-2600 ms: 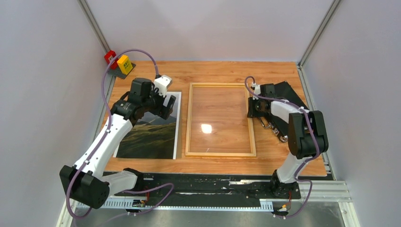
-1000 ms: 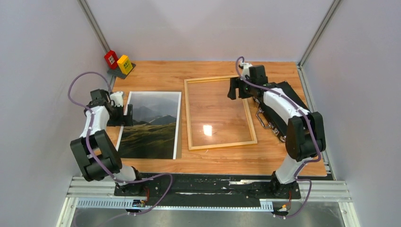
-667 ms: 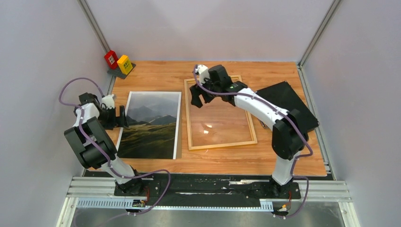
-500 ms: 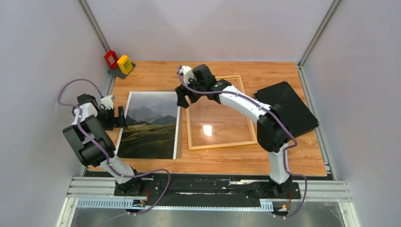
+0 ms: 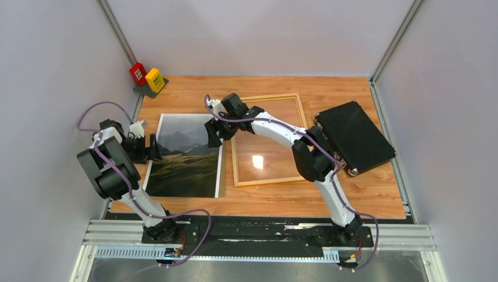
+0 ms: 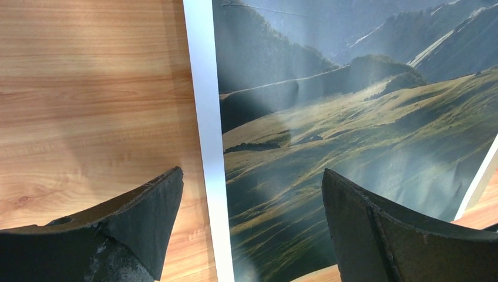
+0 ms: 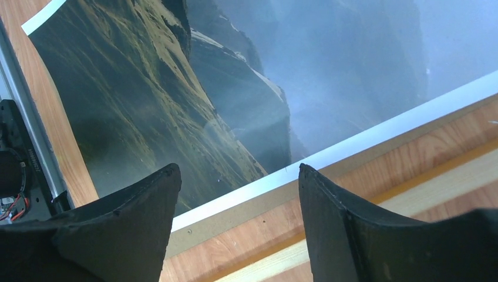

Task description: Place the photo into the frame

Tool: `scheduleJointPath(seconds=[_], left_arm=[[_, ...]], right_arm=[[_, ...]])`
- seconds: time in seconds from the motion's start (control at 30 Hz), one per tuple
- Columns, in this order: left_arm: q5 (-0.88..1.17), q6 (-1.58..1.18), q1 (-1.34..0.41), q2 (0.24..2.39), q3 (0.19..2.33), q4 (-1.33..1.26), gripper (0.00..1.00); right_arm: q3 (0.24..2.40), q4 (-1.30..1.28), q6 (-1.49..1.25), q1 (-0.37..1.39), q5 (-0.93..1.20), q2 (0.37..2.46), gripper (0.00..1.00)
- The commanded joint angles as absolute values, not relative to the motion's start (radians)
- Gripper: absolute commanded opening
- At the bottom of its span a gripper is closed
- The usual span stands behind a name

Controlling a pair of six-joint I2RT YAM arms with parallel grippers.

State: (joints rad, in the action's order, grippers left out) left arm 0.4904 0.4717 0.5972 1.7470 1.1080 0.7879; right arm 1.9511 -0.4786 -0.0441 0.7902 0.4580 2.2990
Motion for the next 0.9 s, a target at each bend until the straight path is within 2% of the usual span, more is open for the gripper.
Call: scheduleJointPath(seconds=[0.0, 0.87], left_arm=[[0.532, 0.503, 0.604, 1.767, 1.142, 0.784, 0.95], [0.554, 0.593, 0.604, 1.856, 1.186, 0.890, 0.93]], right_arm=[[2.015, -0.468, -0.073, 0.802, 0.504, 2.345, 0.71], [2.141, -0.479, -0.114, 0.835, 0.586, 2.524, 0.67]])
